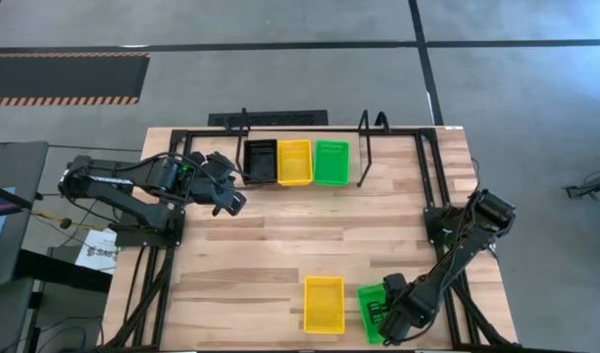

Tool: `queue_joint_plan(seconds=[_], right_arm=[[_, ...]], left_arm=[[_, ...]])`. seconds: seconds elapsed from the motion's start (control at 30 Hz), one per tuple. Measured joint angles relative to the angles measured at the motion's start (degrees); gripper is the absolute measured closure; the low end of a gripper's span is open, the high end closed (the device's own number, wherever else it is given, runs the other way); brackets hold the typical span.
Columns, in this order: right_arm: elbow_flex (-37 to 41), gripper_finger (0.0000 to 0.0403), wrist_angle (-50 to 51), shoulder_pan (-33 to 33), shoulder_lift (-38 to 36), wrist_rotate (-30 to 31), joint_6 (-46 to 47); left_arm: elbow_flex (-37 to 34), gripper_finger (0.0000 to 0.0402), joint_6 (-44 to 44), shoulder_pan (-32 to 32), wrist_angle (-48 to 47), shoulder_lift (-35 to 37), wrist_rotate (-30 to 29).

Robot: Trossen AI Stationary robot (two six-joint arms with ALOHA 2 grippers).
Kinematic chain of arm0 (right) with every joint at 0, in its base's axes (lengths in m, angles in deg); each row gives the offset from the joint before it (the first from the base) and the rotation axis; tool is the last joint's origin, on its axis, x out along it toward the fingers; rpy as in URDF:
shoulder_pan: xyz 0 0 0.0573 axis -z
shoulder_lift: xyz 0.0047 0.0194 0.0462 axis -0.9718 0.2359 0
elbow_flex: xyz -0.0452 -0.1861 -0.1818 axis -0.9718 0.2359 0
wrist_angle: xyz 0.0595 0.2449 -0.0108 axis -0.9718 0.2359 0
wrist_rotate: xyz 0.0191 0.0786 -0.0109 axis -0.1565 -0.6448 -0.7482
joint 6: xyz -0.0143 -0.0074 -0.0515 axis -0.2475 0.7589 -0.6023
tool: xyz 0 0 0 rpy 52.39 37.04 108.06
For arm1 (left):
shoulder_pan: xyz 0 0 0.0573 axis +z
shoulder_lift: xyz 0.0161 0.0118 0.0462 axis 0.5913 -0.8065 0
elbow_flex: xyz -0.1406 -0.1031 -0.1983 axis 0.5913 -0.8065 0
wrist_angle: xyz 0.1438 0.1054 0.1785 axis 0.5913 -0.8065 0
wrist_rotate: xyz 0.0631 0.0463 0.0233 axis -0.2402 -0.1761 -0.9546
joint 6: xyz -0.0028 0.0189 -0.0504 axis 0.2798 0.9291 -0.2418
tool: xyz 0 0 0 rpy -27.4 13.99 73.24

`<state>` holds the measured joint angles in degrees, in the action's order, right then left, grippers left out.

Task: Stack baskets on shelf by color
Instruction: Stack the green bin on top of the stacked green bins on the shelf

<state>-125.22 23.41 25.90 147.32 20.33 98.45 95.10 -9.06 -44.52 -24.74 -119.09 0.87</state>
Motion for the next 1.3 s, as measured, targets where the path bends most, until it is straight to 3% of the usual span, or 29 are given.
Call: queue_joint_plan(seconds=[0.17, 0.33, 0.67, 1.0, 1.17, 1.3], right_arm=[[0.0, 0.0399, 2.5, 0.5, -0.8, 0.5, 0.0], [-0.1, 0.04, 3.1, 2.5, -3.4, 7.1, -1.7], [-4.3, 0.0401, 17.6, 12.8, -12.5, 18.4, -17.7], [-6.9, 0.0401, 13.5, 28.7, -20.4, 32.1, -44.9], [-8.0, 0.0401, 3.7, 37.5, -23.9, 33.3, -63.3], [-9.6, 0.0401, -0.9, 44.3, -26.0, 33.7, -72.7]], left_arm=[[0.0, 0.0402, 0.0, 0.0, 0.0, 0.0, 0.0], [0.0, 0.0401, 0.0, 0.0, 0.0, 0.0, 0.0], [0.0, 0.0401, -0.5, 0.0, 0.0, 0.0, 0.0], [0.0, 0.0402, -1.0, 0.0, 0.0, 0.0, 0.0], [0.0, 0.0402, -1.0, 0.0, 0.0, 0.0, 0.0], [0.0, 0.0401, -0.6, 0.0, 0.0, 0.0, 0.0]])
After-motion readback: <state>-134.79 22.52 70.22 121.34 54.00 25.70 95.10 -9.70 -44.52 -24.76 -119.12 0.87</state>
